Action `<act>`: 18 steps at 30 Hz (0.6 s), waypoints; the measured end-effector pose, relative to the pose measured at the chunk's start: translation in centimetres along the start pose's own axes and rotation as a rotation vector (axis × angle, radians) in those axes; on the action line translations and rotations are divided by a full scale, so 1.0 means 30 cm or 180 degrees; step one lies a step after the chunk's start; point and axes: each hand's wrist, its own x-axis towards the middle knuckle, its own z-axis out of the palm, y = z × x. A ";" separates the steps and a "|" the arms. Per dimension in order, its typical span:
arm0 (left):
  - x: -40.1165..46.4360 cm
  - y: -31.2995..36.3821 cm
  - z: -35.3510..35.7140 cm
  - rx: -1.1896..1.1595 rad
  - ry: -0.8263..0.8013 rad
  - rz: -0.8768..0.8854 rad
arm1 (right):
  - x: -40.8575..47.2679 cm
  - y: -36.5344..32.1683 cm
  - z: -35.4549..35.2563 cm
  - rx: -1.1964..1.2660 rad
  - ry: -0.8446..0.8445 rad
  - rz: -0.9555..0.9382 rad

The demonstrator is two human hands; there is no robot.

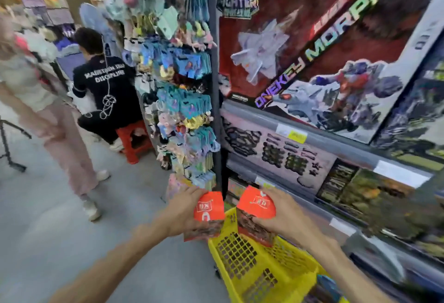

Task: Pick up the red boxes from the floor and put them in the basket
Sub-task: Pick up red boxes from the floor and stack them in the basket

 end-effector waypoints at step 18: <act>0.825 -0.280 0.796 0.0419 -0.1420 0.1835 | 0.115 0.260 0.577 0.0129 0.0649 0.2159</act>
